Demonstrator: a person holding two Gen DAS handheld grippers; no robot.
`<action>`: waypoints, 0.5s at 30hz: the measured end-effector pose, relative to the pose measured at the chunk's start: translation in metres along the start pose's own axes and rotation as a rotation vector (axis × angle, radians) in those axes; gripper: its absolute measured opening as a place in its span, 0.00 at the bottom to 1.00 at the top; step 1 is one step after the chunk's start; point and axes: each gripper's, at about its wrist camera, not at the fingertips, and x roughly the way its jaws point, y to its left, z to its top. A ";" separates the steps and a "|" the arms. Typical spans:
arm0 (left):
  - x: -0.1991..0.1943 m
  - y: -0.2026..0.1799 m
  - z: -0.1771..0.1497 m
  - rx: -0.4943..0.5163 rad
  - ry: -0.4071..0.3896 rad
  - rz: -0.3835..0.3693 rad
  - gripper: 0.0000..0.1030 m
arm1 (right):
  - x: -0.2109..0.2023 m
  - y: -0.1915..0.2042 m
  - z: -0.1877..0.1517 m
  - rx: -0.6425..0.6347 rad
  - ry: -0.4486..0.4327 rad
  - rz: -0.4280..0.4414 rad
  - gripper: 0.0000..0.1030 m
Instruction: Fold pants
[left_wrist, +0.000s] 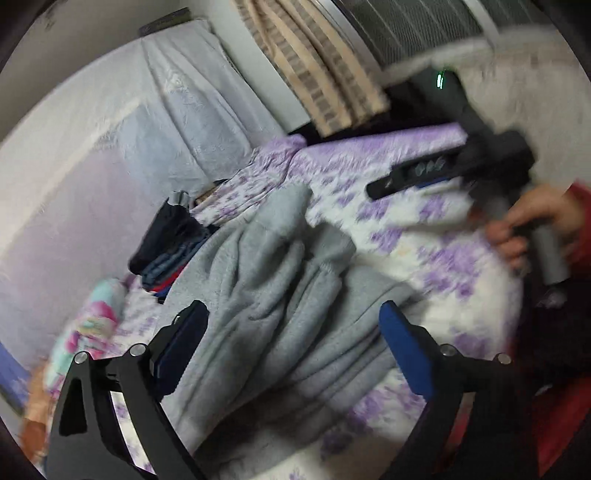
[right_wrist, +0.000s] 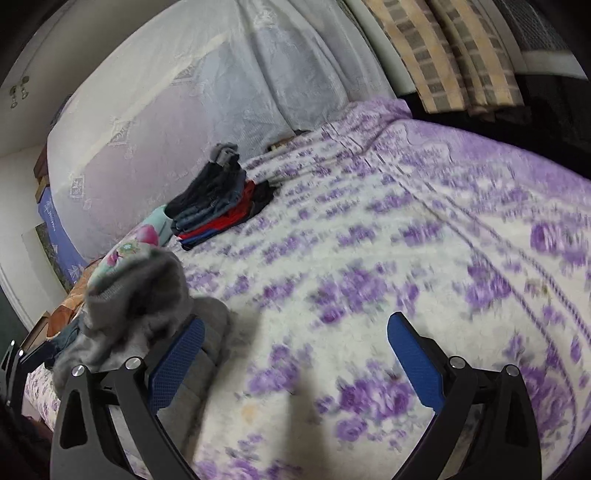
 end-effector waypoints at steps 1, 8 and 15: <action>-0.005 0.008 0.003 -0.018 -0.008 0.008 0.90 | -0.005 0.008 0.008 -0.016 -0.017 0.016 0.97; 0.014 0.094 0.029 -0.258 0.030 0.145 0.95 | -0.015 0.090 0.057 -0.218 -0.091 0.088 0.97; 0.075 0.098 -0.023 -0.326 0.241 0.025 0.95 | 0.032 0.121 0.014 -0.473 0.104 -0.082 0.97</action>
